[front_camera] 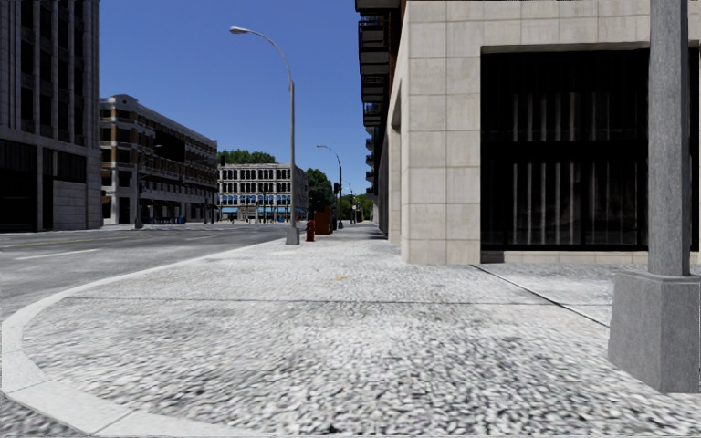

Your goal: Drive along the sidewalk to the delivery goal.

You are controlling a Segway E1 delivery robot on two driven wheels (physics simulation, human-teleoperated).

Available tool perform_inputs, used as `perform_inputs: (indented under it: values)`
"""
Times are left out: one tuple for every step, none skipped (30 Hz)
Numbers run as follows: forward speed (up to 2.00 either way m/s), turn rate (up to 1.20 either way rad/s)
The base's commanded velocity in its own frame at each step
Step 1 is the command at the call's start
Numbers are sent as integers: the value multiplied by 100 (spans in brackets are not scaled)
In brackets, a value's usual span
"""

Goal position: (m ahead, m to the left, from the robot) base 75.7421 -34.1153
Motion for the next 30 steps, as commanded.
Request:
perform_inputs:
  values:
    - [200,0]
    - [200,0]
    - [200,0]
    - [200,0]
    - [200,0]
    - [200,0]
    - [200,0]
    - [200,0]
    - [200,0]
    - [200,0]
    - [200,0]
    - [200,0]
    - [200,0]
    - [200,0]
    - [200,0]
    - [200,0]
    - [200,0]
    - [200,0]
    - [200,0]
    - [200,0]
    - [200,0]
    - [200,0]
    - [200,0]
    - [200,0]
    - [200,0]
    - [200,0]
    - [200,0]
    - [200,0]
    - [200,0]
    - [200,0]
